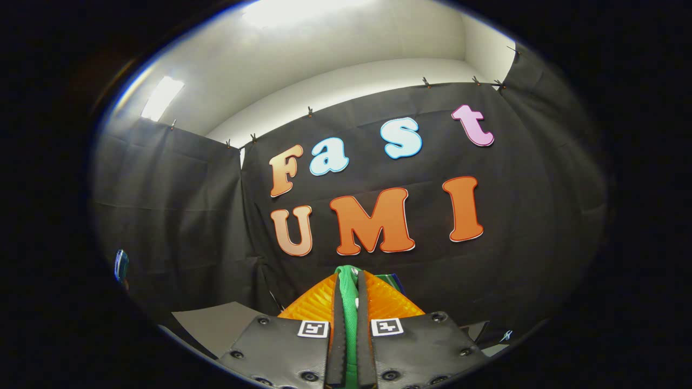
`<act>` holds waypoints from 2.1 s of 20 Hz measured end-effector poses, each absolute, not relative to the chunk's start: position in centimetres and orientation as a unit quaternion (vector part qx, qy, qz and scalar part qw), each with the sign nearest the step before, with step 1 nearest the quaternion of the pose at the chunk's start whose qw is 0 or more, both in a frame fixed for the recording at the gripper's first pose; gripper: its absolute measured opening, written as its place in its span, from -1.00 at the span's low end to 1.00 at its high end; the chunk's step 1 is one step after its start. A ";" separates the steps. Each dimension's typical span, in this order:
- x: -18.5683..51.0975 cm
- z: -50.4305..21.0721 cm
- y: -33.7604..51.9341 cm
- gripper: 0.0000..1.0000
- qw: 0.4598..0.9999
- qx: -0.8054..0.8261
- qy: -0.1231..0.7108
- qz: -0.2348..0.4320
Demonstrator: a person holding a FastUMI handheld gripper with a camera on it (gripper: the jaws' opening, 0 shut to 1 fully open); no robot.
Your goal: Put the clothes into the washing machine and then close the washing machine lid.
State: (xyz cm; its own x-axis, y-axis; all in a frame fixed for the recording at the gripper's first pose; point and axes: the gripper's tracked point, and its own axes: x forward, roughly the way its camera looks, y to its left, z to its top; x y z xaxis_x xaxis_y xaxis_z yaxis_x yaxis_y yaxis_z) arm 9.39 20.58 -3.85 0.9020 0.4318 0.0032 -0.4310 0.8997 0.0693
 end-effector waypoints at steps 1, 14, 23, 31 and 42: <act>9.7 -4.1 20.0 -0.70 0.975 0.033 0.007 0.218; 12.7 -11.3 13.4 -0.70 0.983 0.002 0.060 0.173; 13.2 -9.3 13.0 -0.70 0.986 0.004 0.026 0.166; 11.4 -25.4 13.3 -0.69 0.973 -0.034 0.163 0.162; 9.5 -43.0 12.0 -0.69 0.934 -0.056 0.332 0.121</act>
State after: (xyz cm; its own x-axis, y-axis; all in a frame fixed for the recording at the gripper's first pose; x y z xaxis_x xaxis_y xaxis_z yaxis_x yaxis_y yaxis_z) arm 9.50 11.98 -43.03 0.7497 0.1887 -0.6343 -0.2637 0.9643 -0.0247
